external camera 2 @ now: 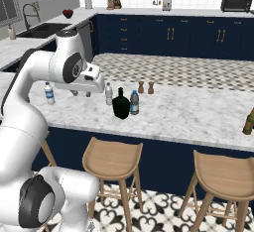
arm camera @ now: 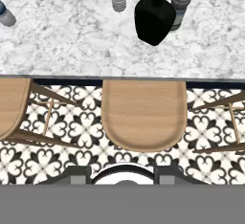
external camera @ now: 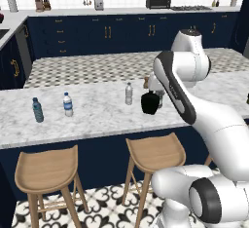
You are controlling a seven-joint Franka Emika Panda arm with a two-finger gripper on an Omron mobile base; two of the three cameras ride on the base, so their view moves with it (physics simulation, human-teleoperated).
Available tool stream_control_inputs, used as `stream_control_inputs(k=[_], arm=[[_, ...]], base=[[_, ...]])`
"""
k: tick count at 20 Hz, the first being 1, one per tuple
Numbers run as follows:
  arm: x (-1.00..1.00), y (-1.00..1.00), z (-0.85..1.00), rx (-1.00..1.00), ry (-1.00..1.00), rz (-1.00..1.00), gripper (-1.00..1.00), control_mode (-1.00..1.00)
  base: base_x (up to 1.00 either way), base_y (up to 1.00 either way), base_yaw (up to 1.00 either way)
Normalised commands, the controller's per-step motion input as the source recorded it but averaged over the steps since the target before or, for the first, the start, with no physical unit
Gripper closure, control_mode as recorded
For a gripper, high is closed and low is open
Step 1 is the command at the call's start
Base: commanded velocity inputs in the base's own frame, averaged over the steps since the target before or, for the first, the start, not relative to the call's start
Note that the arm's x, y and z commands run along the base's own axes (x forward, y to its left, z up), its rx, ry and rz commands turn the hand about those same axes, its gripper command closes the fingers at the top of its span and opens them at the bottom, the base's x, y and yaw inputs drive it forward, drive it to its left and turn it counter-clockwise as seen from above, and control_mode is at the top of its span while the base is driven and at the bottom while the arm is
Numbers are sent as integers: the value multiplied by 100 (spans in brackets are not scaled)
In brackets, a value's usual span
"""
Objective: Move the plastic bottles in the middle to the plastics group, and the glass bottles in the middle to the glass group.
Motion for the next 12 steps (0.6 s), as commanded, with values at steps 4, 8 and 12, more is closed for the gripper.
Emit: stream_control_inputs(k=[4, 8, 12], arm=[[-7, -2, -4, 0, 1, 0, -100, -100], [-16, -13, -19, -4, 0, -3, -100, -100], [24, -13, -13, -1, 0, -30, -100, -100]], base=[[0, 0, 0], [0, 0, 0], [0, 0, 0]])
